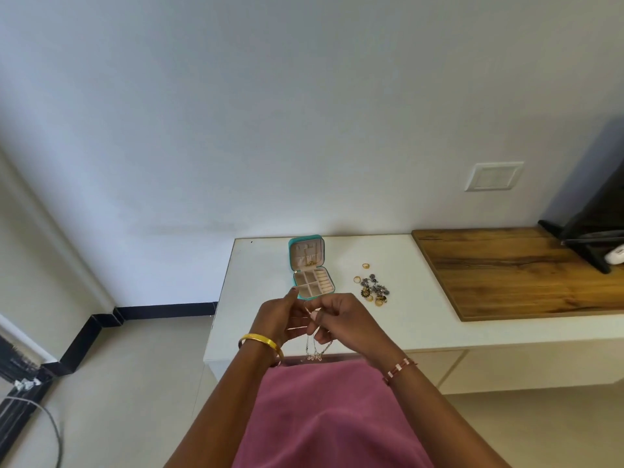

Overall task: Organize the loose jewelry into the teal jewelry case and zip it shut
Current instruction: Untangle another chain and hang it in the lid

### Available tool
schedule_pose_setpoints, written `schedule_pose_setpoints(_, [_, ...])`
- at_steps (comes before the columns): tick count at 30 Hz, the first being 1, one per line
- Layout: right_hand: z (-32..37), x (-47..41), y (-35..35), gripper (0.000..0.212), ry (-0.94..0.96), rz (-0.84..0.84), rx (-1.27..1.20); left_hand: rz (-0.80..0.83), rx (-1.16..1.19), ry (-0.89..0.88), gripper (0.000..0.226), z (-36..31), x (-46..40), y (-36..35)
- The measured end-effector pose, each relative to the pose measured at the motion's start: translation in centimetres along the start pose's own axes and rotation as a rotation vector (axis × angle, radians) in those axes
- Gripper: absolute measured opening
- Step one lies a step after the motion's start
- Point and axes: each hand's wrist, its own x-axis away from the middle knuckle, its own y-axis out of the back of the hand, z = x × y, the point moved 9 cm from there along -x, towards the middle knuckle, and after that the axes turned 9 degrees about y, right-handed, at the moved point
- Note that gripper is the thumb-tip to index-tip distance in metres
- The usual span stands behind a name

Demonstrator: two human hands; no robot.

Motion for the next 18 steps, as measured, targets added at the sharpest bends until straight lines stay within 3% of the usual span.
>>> schedule_pose_setpoints(6, [-0.4, 0.3, 0.1, 0.017, 0.077, -0.078, 0.175, 0.115, 0.060, -0.004, 0.018, -1.7, 0.3, -0.5])
schedule_pose_setpoints(12, [1.2, -0.4, 4.6, 0.012, 0.167, -0.349, 0.108, 0.201, -0.050, -0.090, 0.020, -3.8, 0.6, -0.7])
schedule_pose_setpoints(14, [2.1, -1.1, 4.9, 0.019, 0.177, -0.308, 0.057, 0.223, -0.131, -0.119, 0.019, -4.3, 0.8, -1.0])
schedule_pose_setpoints(18, [2.8, -2.6, 2.9, 0.029, 0.151, -0.054, -0.092, 0.263, -0.256, -0.158, 0.023, -5.0, 1.1, -1.9])
